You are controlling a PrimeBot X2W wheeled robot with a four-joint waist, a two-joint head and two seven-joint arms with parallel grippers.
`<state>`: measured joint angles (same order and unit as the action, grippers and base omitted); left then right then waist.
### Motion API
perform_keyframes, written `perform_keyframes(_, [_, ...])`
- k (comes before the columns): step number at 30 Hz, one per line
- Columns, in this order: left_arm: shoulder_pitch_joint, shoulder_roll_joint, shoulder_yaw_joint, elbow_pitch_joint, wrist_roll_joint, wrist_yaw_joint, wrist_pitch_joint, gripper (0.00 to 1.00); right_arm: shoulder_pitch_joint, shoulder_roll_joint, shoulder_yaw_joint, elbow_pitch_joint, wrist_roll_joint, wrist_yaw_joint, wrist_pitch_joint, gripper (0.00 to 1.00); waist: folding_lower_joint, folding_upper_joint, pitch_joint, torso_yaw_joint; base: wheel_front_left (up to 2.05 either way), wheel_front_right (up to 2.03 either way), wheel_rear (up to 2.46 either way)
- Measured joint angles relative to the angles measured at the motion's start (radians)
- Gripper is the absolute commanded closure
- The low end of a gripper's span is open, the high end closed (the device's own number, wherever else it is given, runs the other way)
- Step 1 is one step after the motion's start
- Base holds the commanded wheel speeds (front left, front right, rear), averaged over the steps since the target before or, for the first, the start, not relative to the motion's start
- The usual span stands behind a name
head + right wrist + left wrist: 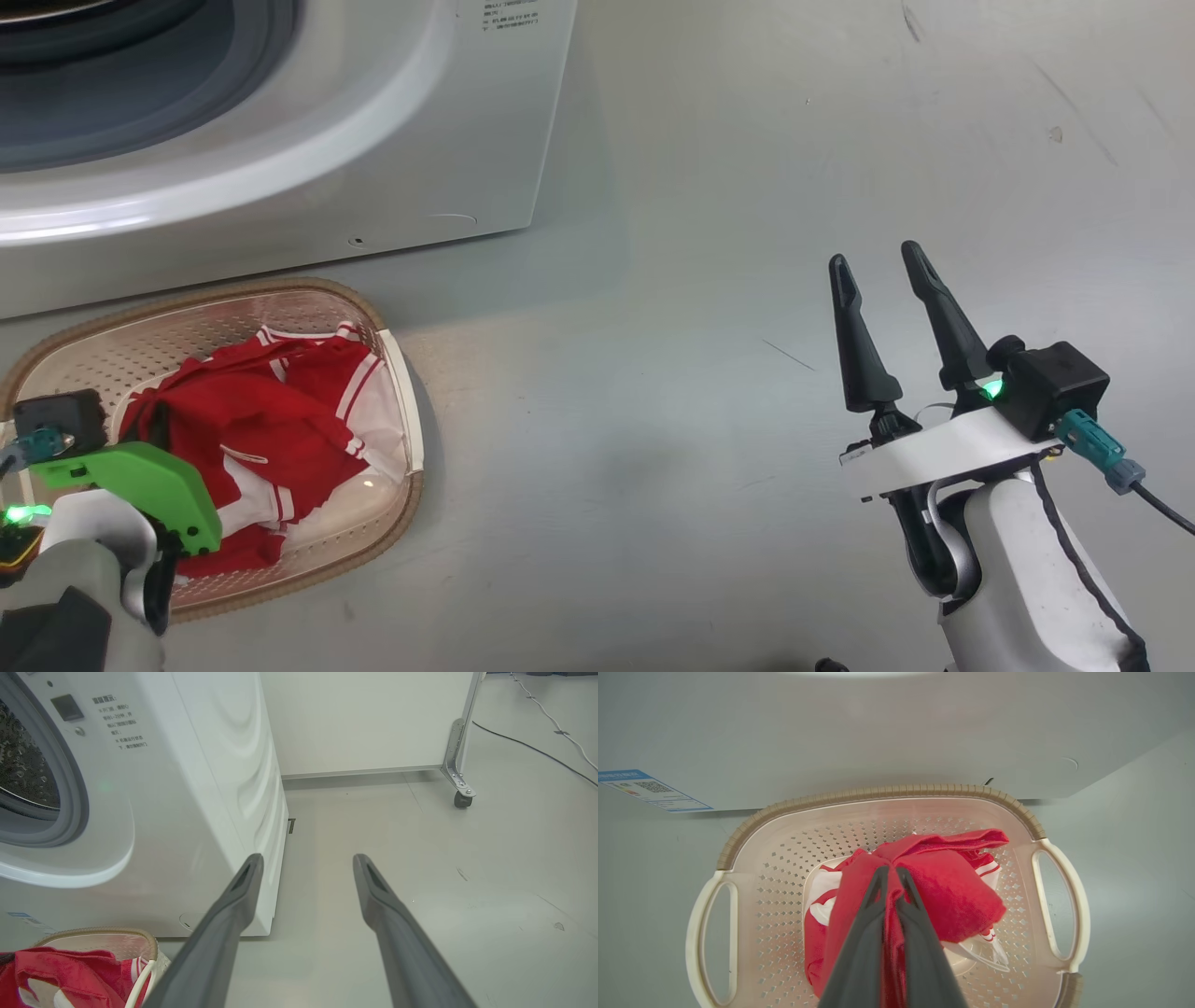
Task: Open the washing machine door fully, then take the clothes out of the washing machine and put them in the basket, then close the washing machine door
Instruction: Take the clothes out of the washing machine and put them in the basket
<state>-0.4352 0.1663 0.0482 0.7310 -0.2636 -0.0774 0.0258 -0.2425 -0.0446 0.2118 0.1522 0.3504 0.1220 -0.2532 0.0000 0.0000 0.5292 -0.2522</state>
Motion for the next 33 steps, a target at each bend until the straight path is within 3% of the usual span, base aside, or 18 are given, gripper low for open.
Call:
perform_keyframes(11, [-0.032,0.032,0.045,0.119,-0.011,0.037,0.004,1.0,-0.006,0.0,0.016,-0.003,0.0,0.0,0.0,0.0,0.0,0.0,0.026,-0.021,0.0,0.0,0.0])
perform_keyframes(18, [-0.05,0.029,0.038,0.173,-0.011,0.037,-0.005,1.0,-0.006,0.0,0.009,-0.002,0.0,0.0,0.0,0.0,0.0,0.0,0.03,-0.028,0.0,0.0,0.0])
perform_keyframes(19, [-0.053,0.028,0.038,0.179,-0.011,0.037,-0.01,0.86,-0.006,0.0,0.009,-0.002,0.0,0.0,0.0,0.0,0.0,0.0,0.029,-0.028,0.0,0.0,0.0])
perform_keyframes(20, [-0.057,0.028,0.036,0.186,-0.011,0.037,-0.011,0.8,-0.006,0.0,0.008,-0.002,0.0,0.0,0.0,0.0,0.0,0.0,0.029,-0.028,0.0,0.0,0.0])
perform_keyframes(21, [-0.061,0.028,0.034,0.193,-0.011,0.037,-0.011,0.47,-0.006,0.0,0.009,-0.002,0.0,0.0,0.0,0.0,0.0,0.0,0.028,-0.027,0.0,0.0,0.0])
perform_keyframes(22, [-0.063,0.028,0.03,0.2,-0.01,0.037,-0.011,0.0,-0.006,0.0,0.009,-0.002,0.0,0.0,0.0,0.0,0.0,0.0,0.027,-0.027,0.0,0.0,0.0])
perform_keyframes(33, [-0.083,0.014,0.007,0.266,0.004,0.037,-0.056,0.0,-0.008,0.0,0.006,0.01,0.0,0.0,0.0,0.0,0.0,0.0,-0.005,-0.01,0.0,0.0,0.0])
